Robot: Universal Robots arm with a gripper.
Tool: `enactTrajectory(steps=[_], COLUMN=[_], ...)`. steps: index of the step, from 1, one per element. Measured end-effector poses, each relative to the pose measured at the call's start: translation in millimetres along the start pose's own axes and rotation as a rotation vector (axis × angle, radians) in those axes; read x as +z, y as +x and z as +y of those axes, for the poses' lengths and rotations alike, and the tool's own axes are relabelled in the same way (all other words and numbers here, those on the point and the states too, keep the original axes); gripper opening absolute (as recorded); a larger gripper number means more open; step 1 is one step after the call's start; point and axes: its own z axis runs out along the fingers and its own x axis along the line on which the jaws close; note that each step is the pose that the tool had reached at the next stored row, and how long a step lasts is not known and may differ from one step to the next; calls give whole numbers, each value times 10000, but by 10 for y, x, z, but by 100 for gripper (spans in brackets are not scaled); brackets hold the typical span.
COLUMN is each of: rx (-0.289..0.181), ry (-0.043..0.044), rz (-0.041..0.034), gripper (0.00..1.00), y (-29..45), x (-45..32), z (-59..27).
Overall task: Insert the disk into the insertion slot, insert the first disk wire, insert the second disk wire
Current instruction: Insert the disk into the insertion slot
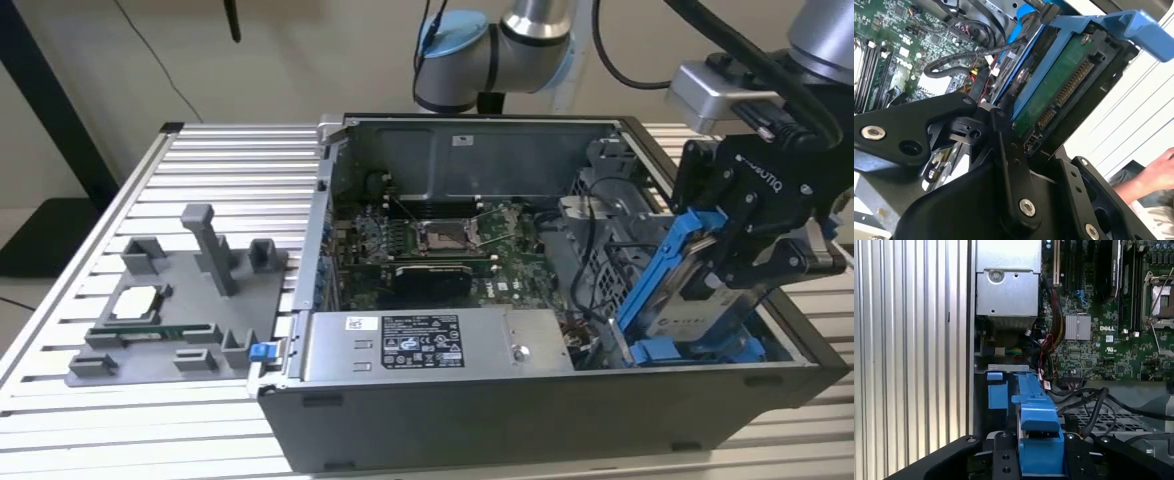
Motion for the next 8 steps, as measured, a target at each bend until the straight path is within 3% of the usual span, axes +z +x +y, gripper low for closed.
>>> enactTrajectory(steps=[3,4,8], rx=[-2,-1,0], ry=[3,1,0], rz=[0,3,3], gripper=[0,100,100], y=[0,0,0], x=[0,-1,-25], z=[-1,-1,1])
